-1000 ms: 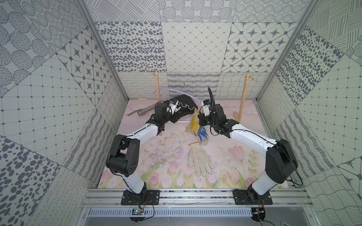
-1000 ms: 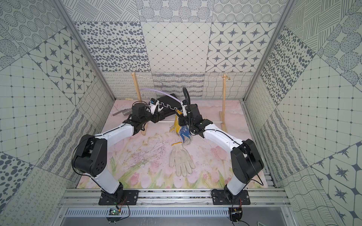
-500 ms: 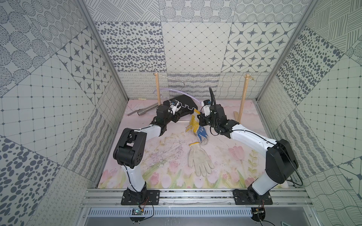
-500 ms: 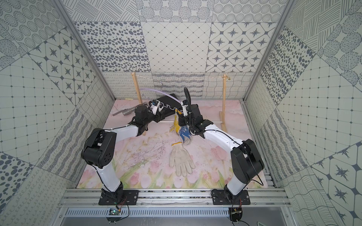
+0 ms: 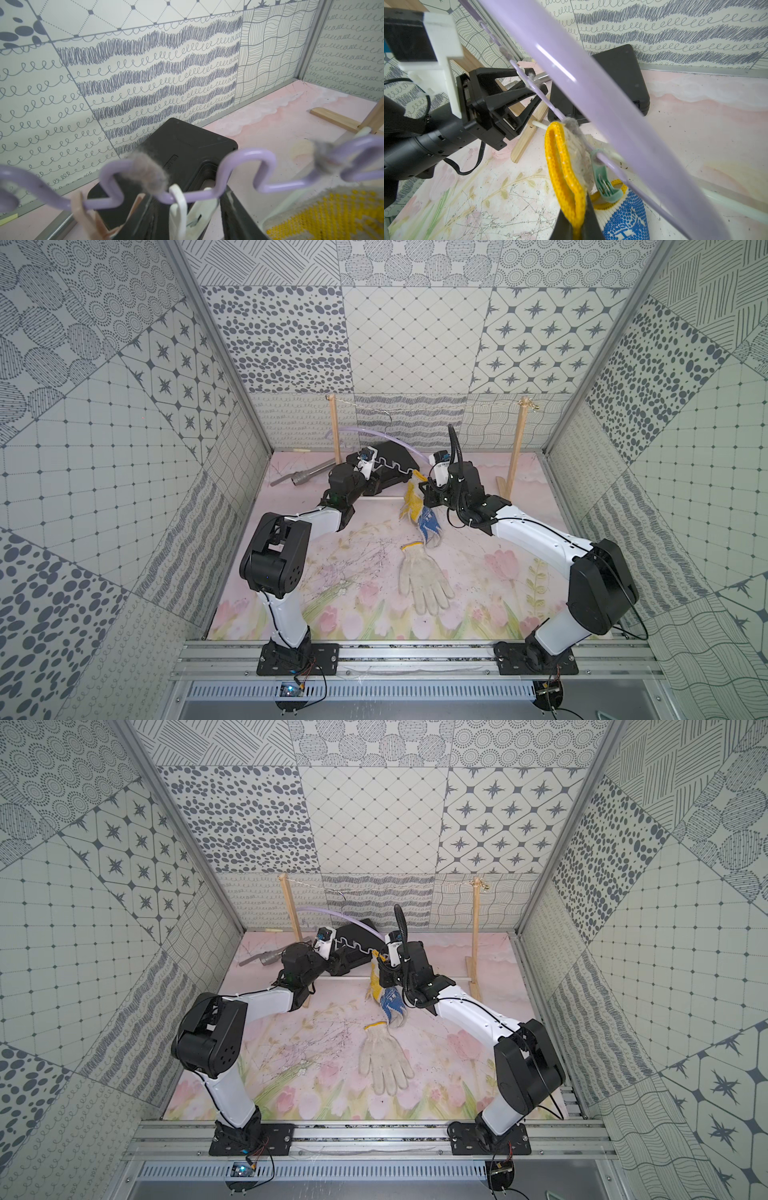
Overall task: Clip the gloves onto a hanger to dry
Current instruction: Open the clamp at the hanger.
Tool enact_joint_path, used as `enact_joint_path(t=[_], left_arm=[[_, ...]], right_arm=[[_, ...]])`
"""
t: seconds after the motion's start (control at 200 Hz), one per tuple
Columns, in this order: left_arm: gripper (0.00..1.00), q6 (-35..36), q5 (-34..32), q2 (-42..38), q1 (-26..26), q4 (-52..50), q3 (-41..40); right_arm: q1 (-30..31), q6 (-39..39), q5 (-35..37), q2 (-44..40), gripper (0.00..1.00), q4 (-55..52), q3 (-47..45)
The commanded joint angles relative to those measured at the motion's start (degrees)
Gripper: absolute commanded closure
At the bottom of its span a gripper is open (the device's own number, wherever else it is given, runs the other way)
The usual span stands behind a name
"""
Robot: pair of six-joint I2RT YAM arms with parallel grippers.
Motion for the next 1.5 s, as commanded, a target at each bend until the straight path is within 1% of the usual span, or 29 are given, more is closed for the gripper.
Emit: enact_joint_path(t=[0.0,0.055,0.175,0.25,0.32,0.38,0.485,0.53,0.68,0.881,1.096,1.206,1.271,1.441,1.496], left_arm=[[0.56,-0.95,1.06,-0.73,0.6,4.04,0.87],[0.6,-1.26,0.7,-0.58,0.61,3.97,1.01],[0.63,-1.92,1.06,-0.72,0.65,3.62,0.66],[0.68,-2.16,1.35,-0.91,0.58,2.89,0.7],[0.68,-2.15,1.74,-0.98,0.56,2.19,0.87],[0.65,-2.32,1.96,-0.95,0.54,1.26,1.24],[0.5,-2.62,2.17,-0.92,0.41,-0.38,1.79],[0.46,-2.62,2.01,-0.69,0.32,-0.2,1.71],[0.41,-2.97,0.84,0.28,-0.45,0.0,1.89],[0.34,-3.85,-3.54,1.7,-1.84,0.19,2.71],[0.3,-4.12,-5.68,2.4,-2.61,0.24,2.96],[0.3,-3.85,-6.74,2.62,-2.83,0.01,3.07],[0.32,-3.94,-7.29,2.61,-2.82,-0.65,3.44],[0.42,-4.97,-9.72,2.79,-2.84,-1.32,4.25],[0.5,-5.26,-9.8,2.73,-2.81,-1.39,4.33]], right_arm=[[-0.25,1.11,-0.6,-2.61,1.0,3.29,-0.79],[-0.28,1.21,-0.53,-2.96,1.0,3.42,-0.99],[-0.28,1.41,-0.39,-3.38,1.0,3.47,-1.4],[-0.32,1.39,-0.3,-3.48,1.0,3.43,-1.51],[-0.32,1.41,-0.34,-3.4,1.0,3.45,-1.45],[-0.32,1.46,-0.39,-3.32,1.0,3.37,-1.39],[-0.32,1.57,-0.52,-3.31,1.0,3.55,-1.43],[-0.32,1.62,-0.51,-3.37,1.0,3.64,-1.43],[-0.41,1.68,-0.48,-3.43,1.0,3.91,-1.76],[-0.58,2.06,-0.7,-3.44,1.0,4.52,-2.39],[-0.95,2.24,-0.94,-3.43,1.0,4.94,-2.63],[-1.11,2.5,-1.27,-3.53,1.0,5.22,-2.98],[-1.2,2.59,-1.46,-3.58,1.0,5.44,-3.14],[-1.38,2.77,-1.58,-3.7,1.0,5.75,-3.35],[-1.38,2.81,-1.64,-3.69,1.0,5.75,-3.44]])
